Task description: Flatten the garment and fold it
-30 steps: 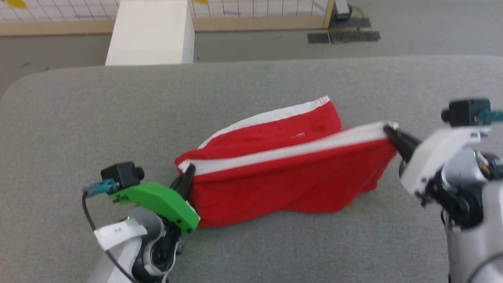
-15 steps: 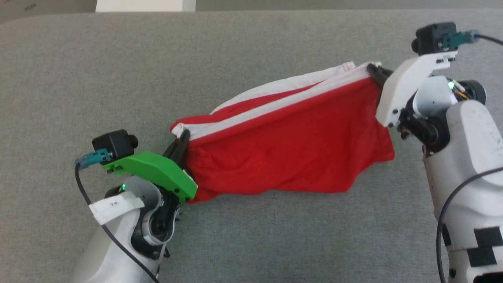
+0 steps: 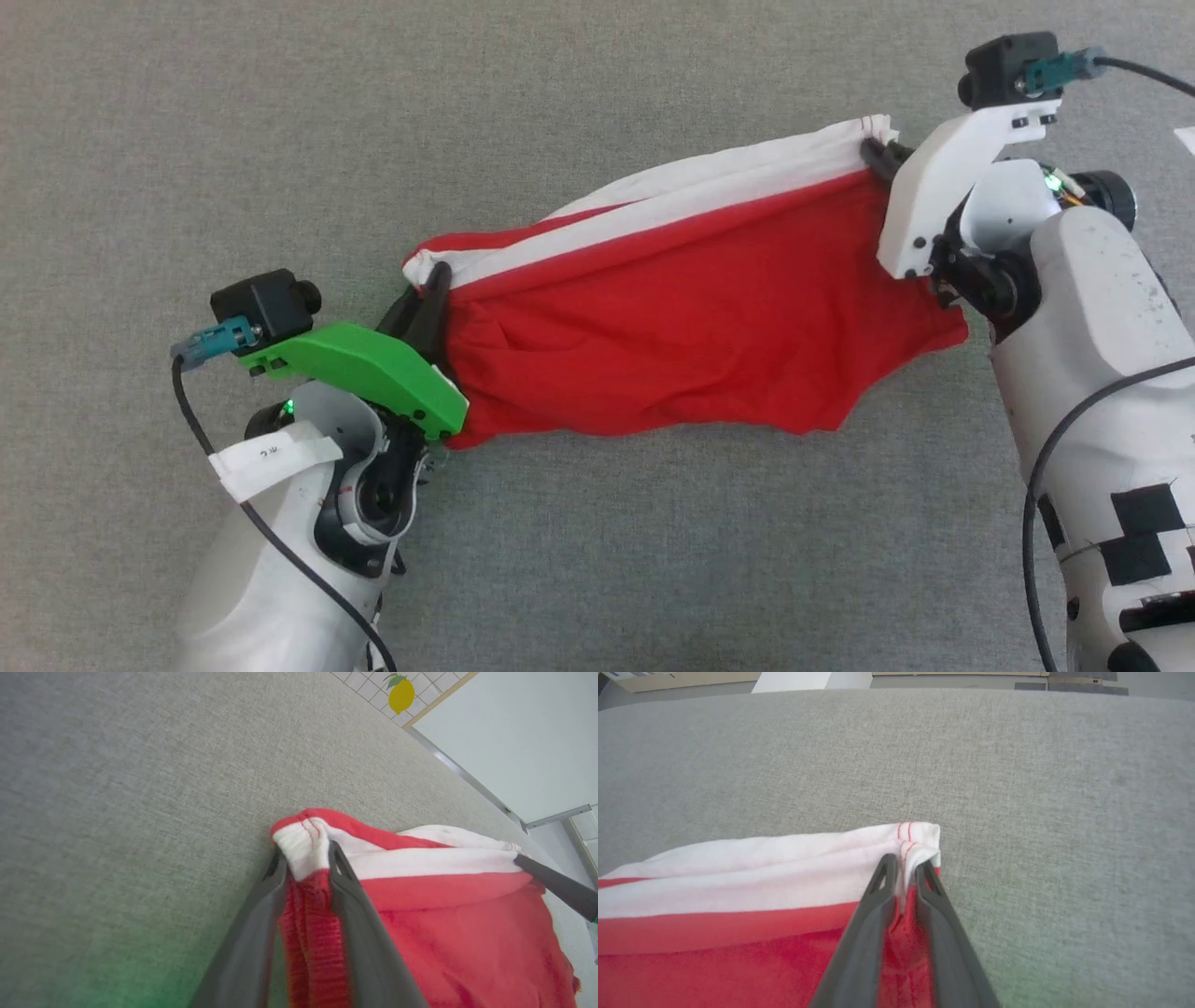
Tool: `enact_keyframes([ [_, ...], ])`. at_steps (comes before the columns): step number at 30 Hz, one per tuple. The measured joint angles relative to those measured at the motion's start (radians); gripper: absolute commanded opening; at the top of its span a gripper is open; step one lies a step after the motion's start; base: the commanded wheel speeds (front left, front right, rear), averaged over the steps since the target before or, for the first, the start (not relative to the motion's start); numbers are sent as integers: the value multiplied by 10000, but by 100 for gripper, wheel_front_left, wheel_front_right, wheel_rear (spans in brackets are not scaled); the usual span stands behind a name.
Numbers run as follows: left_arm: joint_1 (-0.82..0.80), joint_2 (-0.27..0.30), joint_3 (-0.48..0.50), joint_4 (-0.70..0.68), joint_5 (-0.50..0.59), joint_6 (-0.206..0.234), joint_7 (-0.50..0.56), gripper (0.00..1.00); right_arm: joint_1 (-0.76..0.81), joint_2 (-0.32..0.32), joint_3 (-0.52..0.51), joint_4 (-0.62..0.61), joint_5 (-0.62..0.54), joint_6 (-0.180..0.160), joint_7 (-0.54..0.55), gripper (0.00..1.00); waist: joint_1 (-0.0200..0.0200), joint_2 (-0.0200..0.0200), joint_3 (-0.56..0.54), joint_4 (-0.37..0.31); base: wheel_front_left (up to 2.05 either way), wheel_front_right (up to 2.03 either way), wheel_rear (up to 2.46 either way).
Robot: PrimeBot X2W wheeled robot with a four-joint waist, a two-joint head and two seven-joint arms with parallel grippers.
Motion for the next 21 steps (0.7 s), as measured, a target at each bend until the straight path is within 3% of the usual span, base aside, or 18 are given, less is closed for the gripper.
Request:
enact_keyframes([
  [10, 355, 305, 313, -665, 40, 77, -439, 100, 221, -439, 357, -328, 1486, 0, -777, 100, 0, 0, -781, -59, 0, 0, 0],
  [15, 999, 1131, -92, -1375, 1335, 311, -1043, 100, 1313, -1018, 433, -1045, 1129, 0, -947, 100, 0, -1, -1393, -105, 0, 0, 0],
  [21, 1719, 1745, -959, -1927, 3124, 510, -2054, 100, 3382, -1081, 566, -2163, 309, 0, 263, 100, -1, -1, -2085, -185, 0, 0, 0],
])
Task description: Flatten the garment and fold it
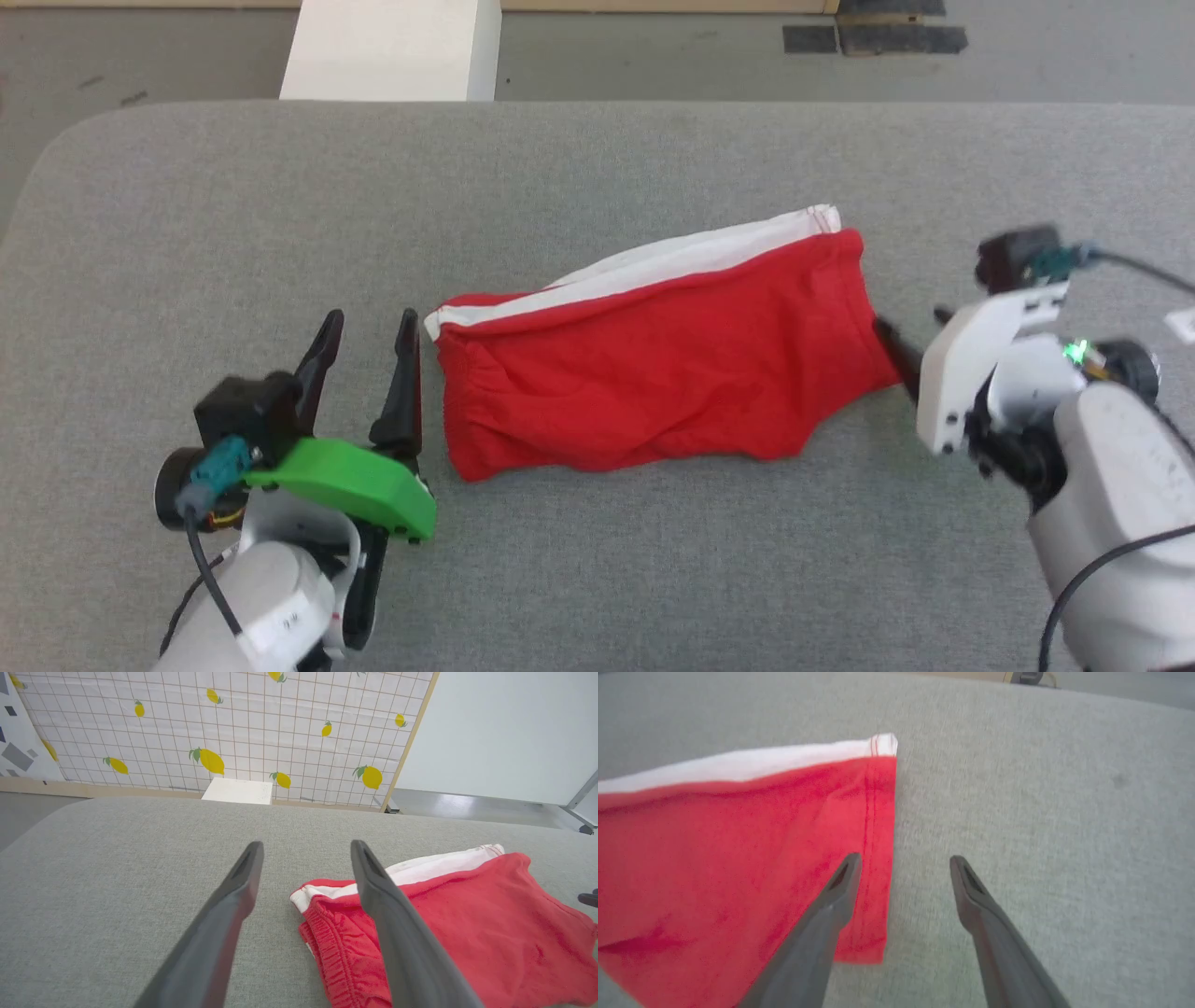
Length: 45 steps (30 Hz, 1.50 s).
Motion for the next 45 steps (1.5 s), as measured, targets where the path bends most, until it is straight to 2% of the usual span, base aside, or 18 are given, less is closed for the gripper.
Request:
enact_keyframes([
  [6, 417, 4, -244, 8, 372, 25, -782, 100, 1004, 380, -44, -913, -715, 0, 1402, 100, 0, 0, -260, -120, 0, 0, 0],
  [10, 521, -148, -291, 44, 393, 12, -938, 100, 980, 775, -171, -1164, -1223, 0, 1802, 100, 0, 0, -190, -96, 0, 0, 0],
  [17, 507, -297, -368, 267, 362, -82, -957, 100, 654, 999, -408, -677, -2220, 0, 2247, 100, 0, 0, 32, 133, 0, 0, 0],
  [23, 509, -385, -380, 347, 109, -244, -1007, 100, 238, 1108, -370, -151, -2481, 0, 2205, 100, 0, 0, 179, 207, 0, 0, 0],
  [24, 509, -393, -435, 374, 38, -249, -836, 100, 70, 1139, -362, 113, -2508, 0, 2199, 16, 0, 0, 227, 193, 0, 0, 0],
  [25, 509, -395, -451, 378, 19, -249, -744, 100, 27, 1149, -339, 153, -2483, 0, 2197, 0, 0, 0, 241, 190, 0, 0, 0],
  [28, 509, -405, -495, 284, -176, -236, -196, 100, -60, 1177, -299, 198, -2297, 0, 2080, 0, 0, 0, 237, 158, 0, 0, 0],
  [31, 507, -635, -372, -311, -895, -75, 537, 100, -58, 1220, -322, 209, -2079, 0, 1889, 0, 0, 0, 194, 123, 0, 0, 0],
  [34, 502, -633, -648, -646, -1310, 453, 2243, 100, -44, 1204, -238, 196, -1900, 0, 1845, 0, 0, 1, 122, 96, 0, 0, 0],
  [39, 236, -213, -1220, -431, -1239, 1327, 4569, 100, -22, 1187, 46, 21, -1712, 0, 1847, 0, 0, 0, 129, -45, 0, 0, 0],
  [45, -430, -186, -1440, 460, -1237, 1480, 5421, 100, -18, 1124, 291, -253, -1494, 0, 1847, 0, 0, 0, 280, -274, 0, 0, 0],
])
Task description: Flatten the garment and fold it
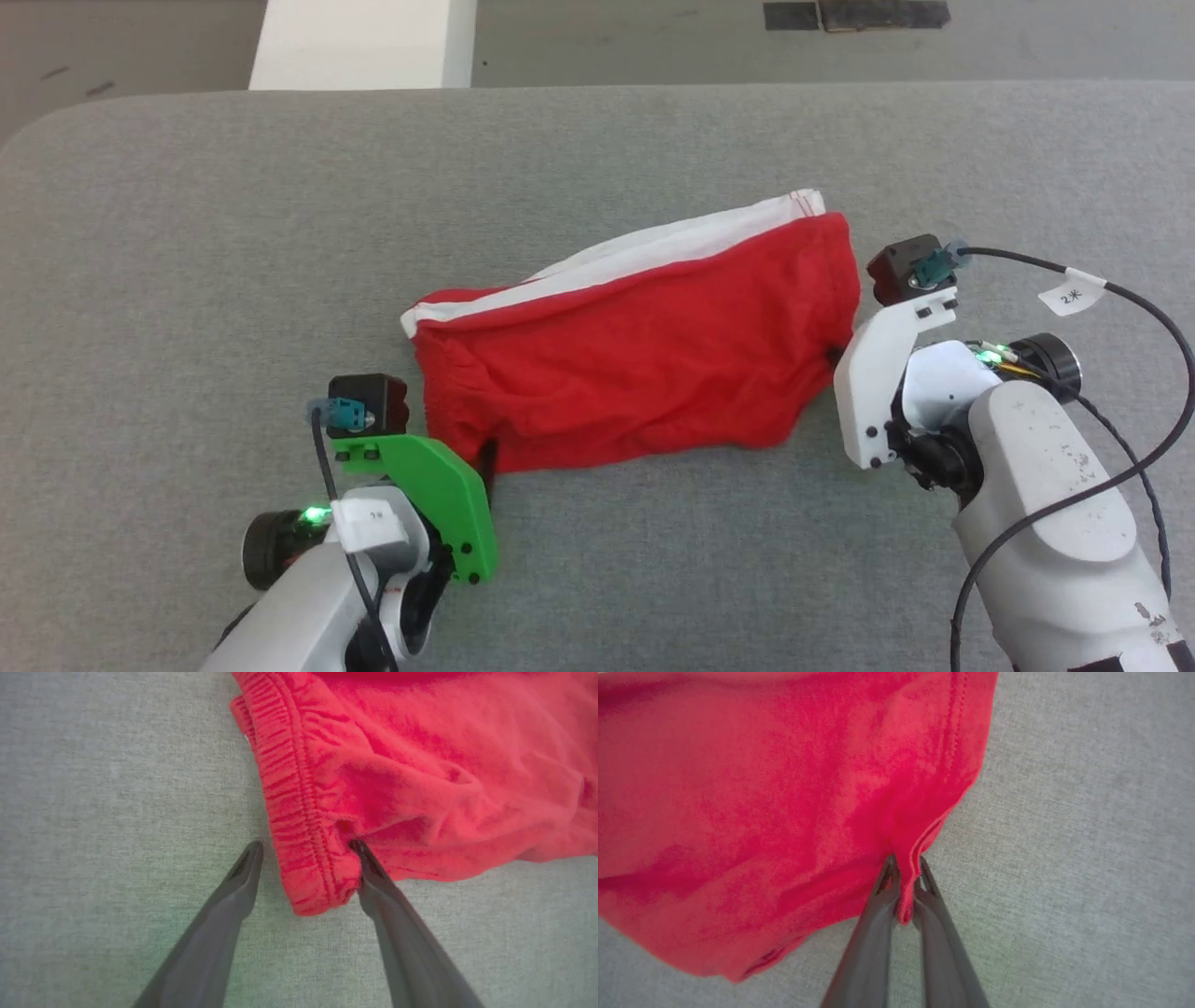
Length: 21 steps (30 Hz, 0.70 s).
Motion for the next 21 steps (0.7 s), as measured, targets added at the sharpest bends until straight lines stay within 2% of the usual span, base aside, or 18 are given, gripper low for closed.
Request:
enact_keyframes([
  [3, -87, -4, -12, 535, -21, -4, 69, 100, 10, -40, 115, -115, 92, 0, -2, 0, 0, 0, 66, -137, 0, 0, 0],
  [4, -204, -42, 36, 871, -90, -157, -27, 0, 21, -56, 244, -224, 176, 0, 0, 0, 0, 0, 147, -316, 0, 0, 0],
  [13, -187, -150, 339, 982, -564, -780, -825, 0, 501, -134, 176, -756, 545, 0, -140, 0, 0, 0, 98, -380, 0, 0, 0],
  [21, 273, 115, 685, 203, -871, -924, -965, 0, 2029, -489, -205, -2569, 1147, 0, -73, 0, 0, 0, -423, -350, 0, 0, 0],
])
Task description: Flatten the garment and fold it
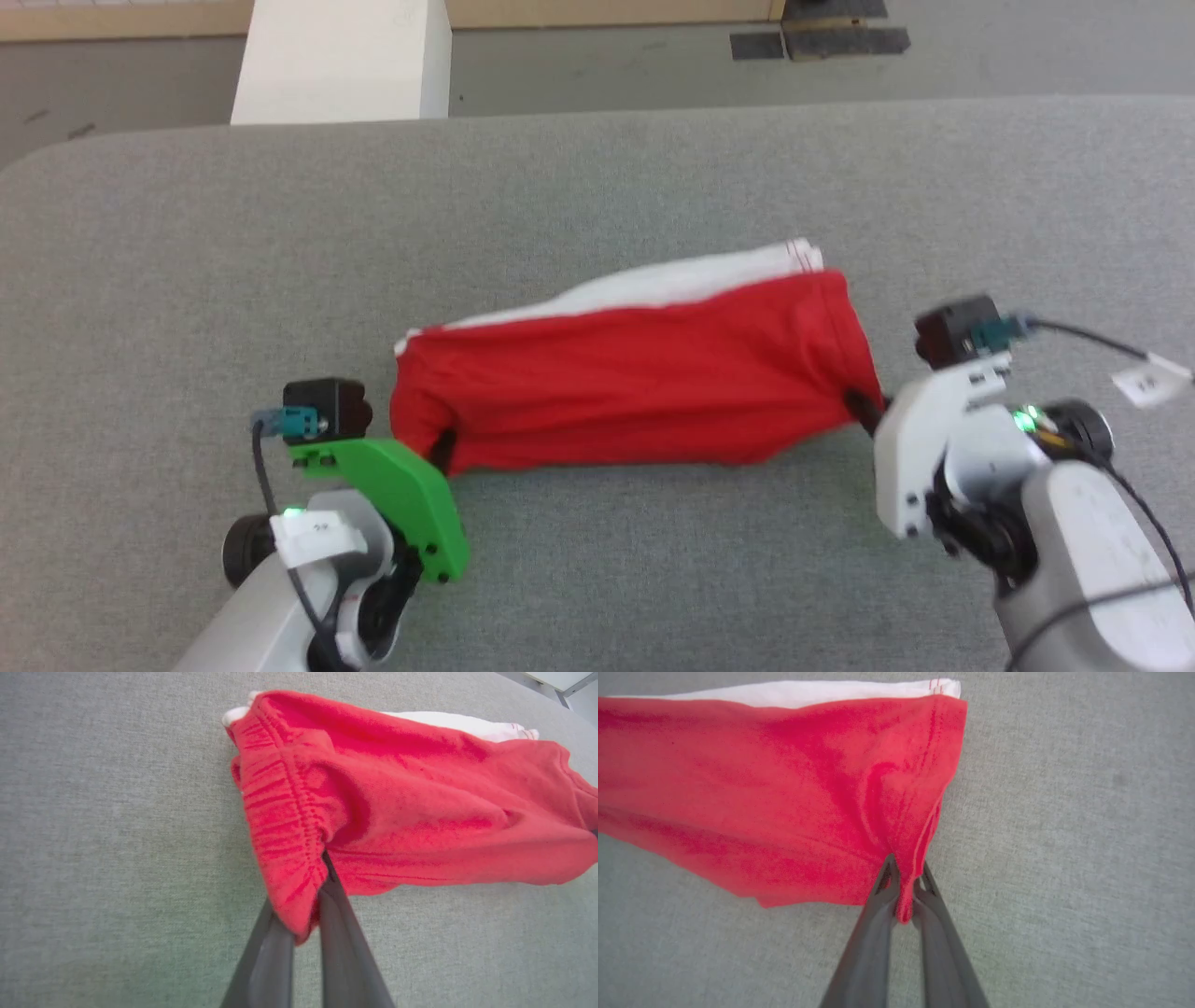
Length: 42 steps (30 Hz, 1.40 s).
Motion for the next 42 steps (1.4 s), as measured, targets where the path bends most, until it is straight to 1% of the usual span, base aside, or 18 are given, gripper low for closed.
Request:
enact_keyframes([
  [6, 837, 545, -50, -407, -405, 169, 909, 0, 2102, -82, -407, -1705, 270, 0, 834, 0, 0, 0, -431, -19, 0, 0, 0],
  [9, 1258, 736, -127, -566, -639, 263, 1377, 0, 3128, 123, -525, -2383, 422, 0, 1338, 0, 0, 0, -580, -37, 0, 0, 0],
  [13, 1666, 846, -82, -602, -989, 364, 1641, 0, 4055, 479, -711, -2765, 566, 0, 1737, 0, 0, 0, -700, -79, 0, 0, 0],
  [14, 1701, 836, -58, -616, -1051, 366, 1653, 37, 4148, 566, -823, -2803, 564, 0, 1751, 0, 0, 0, -722, -84, 0, 0, 0],
  [15, 1733, 811, -12, -650, -1143, 366, 1655, 84, 4183, 625, -892, -2832, 568, 0, 1749, 24, 0, 0, -742, -83, 0, 0, 0],
  [16, 1784, 761, 86, -704, -1289, 364, 1641, 100, 4215, 696, -986, -2897, 596, 0, 1708, 100, 0, 0, -777, -83, 0, 0, 0],
  [20, 2020, 761, 493, -1175, -1768, 353, 1592, 100, 4339, 836, -1574, -3386, 1083, 0, 1636, 100, 0, 0, -906, -61, 0, 0, 0],
  [23, 2404, 882, 961, -1709, -2065, 399, 1425, 100, 4451, 894, -2243, -4021, 1592, 0, 1877, 100, 0, 0, -1002, -34, 0, 0, 0],
  [25, 2664, 966, 1580, -2096, -2142, 575, 915, 100, 4472, 897, -2851, -4443, 1726, -2, 1958, 100, 0, 0, -1046, 6, 0, 0, 0],
  [27, 2778, 1072, 2059, -2385, -2088, 731, 401, 100, 4415, 892, -3210, -4642, 1822, -2, 2098, 100, 0, 0, -1061, 34, 0, 0, 0],
  [28, 2815, 1101, 2332, -2468, -2011, 798, 42, 100, 4342, 861, -3287, -4671, 1770, -2, 2190, 100, 0, 0, -1050, 41, 0, 0, 0],
  [30, 2817, 1160, 2677, -2512, -1720, 786, -663, 100, 4041, 857, -3321, -4566, 1793, -2, 2332, 100, 0, 0, -1004, 46, 0, 0, 0],
  [32, 2808, 1179, 2800, -2479, -1302, 564, -1423, 100, 3684, 696, -3110, -4284, 1779, -2, 2451, 100, 0, 0, -938, 61, 0, 0, 0],
  [36, 2712, 1189, 2654, -2054, -75, -73, -3181, 100, 3042, 291, -2441, -3427, 2000, -2, 2585, 100, 0, 0, -740, 130, 0, 0, 0],
  [38, 2486, 1133, 2566, -1762, 523, -418, -4228, 100, 2824, 50, -2173, -2974, 2063, -2, 2583, 100, 0, 0, -632, 199, 0, 0, 0],
  [40, 2288, 1018, 2522, -1450, 872, -606, -5014, 100, 2630, -104, -1956, -2583, 2105, -2, 2581, 100, 0, 0, -529, 270, 0, 0, 0],
  [42, 2153, 863, 2504, -1183, 1120, -725, -5434, 100, 2474, -259, -1628, -2268, 2080, -2, 2579, 100, 0, 0, -434, 341, 0, 0, 0],
])
